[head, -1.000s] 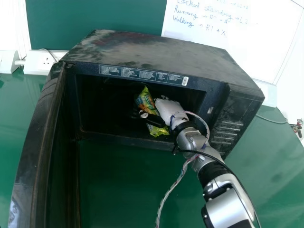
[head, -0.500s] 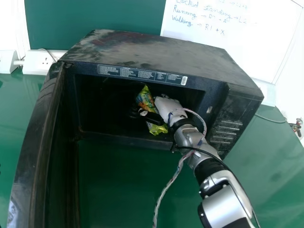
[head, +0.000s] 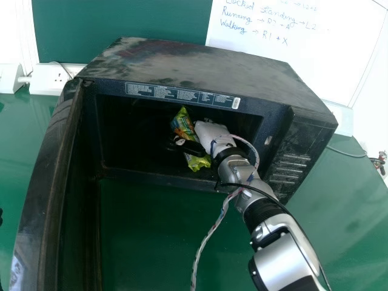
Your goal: Put biscuit inside oven
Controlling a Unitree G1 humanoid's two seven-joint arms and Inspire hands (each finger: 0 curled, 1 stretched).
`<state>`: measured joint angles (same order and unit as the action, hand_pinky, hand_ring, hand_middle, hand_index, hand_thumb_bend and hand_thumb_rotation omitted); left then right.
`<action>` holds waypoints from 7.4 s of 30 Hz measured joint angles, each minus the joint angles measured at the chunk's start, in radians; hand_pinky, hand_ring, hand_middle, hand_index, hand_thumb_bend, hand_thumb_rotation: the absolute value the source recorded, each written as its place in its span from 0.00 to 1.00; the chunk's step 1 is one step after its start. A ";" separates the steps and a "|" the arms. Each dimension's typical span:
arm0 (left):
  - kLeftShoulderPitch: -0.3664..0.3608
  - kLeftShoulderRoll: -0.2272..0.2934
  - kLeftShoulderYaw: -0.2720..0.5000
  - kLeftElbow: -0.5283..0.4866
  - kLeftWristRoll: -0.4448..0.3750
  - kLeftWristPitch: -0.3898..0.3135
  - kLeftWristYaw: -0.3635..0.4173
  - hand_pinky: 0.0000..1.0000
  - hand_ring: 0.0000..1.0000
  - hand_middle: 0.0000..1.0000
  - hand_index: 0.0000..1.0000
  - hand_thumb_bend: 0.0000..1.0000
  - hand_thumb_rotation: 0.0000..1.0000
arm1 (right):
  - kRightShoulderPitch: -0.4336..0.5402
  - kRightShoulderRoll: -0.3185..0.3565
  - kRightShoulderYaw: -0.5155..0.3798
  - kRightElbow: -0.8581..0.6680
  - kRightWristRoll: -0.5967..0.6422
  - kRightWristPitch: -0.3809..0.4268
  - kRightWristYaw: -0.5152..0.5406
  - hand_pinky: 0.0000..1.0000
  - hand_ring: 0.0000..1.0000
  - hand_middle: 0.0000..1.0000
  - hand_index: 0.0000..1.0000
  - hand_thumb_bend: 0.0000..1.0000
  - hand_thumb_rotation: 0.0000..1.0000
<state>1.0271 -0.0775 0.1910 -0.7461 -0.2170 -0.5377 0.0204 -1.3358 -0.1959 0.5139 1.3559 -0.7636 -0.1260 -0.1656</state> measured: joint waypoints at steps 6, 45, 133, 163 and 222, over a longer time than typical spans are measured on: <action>0.006 0.000 0.002 0.001 0.000 0.000 0.000 0.94 0.87 0.93 0.90 0.76 1.00 | -0.011 0.000 -0.002 0.005 0.008 0.021 0.017 0.06 0.42 0.48 0.50 0.50 0.00; -0.047 0.007 0.110 0.187 0.133 -0.234 -0.057 0.87 0.80 0.89 0.87 0.75 1.00 | -0.012 -0.016 -0.008 0.007 0.025 -0.011 -0.022 0.74 0.92 1.00 1.00 0.78 0.99; -0.062 0.023 0.112 0.199 0.107 -0.228 -0.098 0.95 0.88 0.93 0.90 0.83 1.00 | 0.927 -0.448 -0.452 -1.251 0.315 -0.375 0.254 0.75 0.92 0.98 1.00 0.78 0.94; -0.074 0.024 0.118 0.181 0.110 -0.196 -0.098 0.86 0.87 0.87 0.83 0.94 1.00 | 1.206 -0.451 -0.769 -1.571 1.349 -0.008 0.778 0.76 0.91 0.97 1.00 0.80 0.93; -0.254 0.149 0.104 0.457 0.159 -0.687 -0.205 0.95 0.94 0.96 0.96 0.90 1.00 | 1.283 -0.520 -1.153 -1.556 1.498 0.477 0.836 0.77 0.98 1.00 1.00 0.76 0.84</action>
<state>0.7732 0.0714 0.2948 -0.2888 -0.0582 -1.2243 -0.1848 -0.0526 -0.7158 -0.6395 -0.1997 0.7343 0.3508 0.6703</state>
